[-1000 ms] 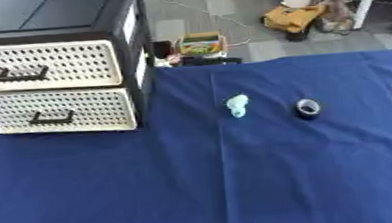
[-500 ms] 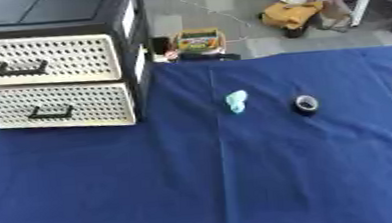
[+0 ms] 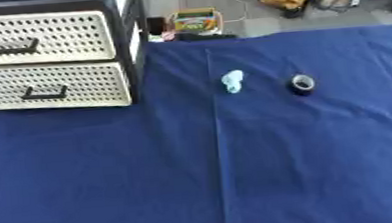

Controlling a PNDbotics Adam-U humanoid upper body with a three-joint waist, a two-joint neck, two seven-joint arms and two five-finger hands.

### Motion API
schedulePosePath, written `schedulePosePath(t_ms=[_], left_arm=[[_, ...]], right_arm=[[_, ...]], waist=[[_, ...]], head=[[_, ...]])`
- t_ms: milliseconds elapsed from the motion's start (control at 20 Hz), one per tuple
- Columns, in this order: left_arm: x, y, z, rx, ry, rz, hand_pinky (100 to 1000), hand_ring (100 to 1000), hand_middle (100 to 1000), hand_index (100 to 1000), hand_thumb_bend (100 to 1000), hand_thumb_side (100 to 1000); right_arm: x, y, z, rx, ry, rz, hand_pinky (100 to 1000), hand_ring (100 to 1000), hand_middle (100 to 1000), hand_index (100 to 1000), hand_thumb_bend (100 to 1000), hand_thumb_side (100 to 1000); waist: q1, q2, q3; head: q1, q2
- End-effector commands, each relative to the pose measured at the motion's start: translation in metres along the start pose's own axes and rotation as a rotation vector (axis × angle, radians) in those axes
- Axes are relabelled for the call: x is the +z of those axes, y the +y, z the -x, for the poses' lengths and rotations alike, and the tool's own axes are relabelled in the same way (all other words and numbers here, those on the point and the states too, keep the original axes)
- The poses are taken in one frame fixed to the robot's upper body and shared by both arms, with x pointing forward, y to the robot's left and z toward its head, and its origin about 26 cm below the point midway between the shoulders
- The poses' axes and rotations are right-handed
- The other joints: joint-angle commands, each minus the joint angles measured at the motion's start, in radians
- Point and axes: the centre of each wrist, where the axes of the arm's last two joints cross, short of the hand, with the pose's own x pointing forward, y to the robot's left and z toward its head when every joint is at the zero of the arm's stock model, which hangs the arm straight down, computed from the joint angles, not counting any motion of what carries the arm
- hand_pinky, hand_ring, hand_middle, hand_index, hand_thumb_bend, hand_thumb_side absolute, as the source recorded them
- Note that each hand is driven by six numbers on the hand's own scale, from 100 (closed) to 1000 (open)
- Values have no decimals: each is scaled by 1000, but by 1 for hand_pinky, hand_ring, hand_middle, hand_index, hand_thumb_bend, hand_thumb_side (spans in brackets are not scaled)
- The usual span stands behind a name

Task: Pick up objects from table and place into drawer.

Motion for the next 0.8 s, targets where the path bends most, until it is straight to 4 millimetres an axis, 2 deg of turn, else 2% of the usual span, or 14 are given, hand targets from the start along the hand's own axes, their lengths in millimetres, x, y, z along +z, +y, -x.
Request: schedulePosePath(t_ms=[50, 350, 600, 800], left_arm=[[-5, 19, -2, -57, -20, 40, 579, 361, 416, 750, 100, 422], [-13, 35, -4, -124, -36, 161, 595, 369, 429, 782, 100, 452], [-24, 50, -7, -163, -59, 263, 604, 382, 443, 793, 100, 489], [-31, 52, -9, -176, -69, 361, 605, 394, 454, 804, 100, 529]], right_arm=[[-4, -3, -4, -2, -28, -1, 629, 726, 441, 801, 179, 948], [-3, -1, -5, -1, -23, -9, 625, 721, 432, 791, 167, 934], [-2, 0, -4, 8, -16, -12, 624, 719, 429, 788, 169, 933], [-3, 1, -5, 9, -11, -12, 622, 717, 426, 786, 165, 929]], waist=[[-1, -16, 3], [-6, -7, 12], [-9, -3, 27], [-9, -2, 37]], head=[[5, -18], [15, -59], [-2, -81], [-21, -94]])
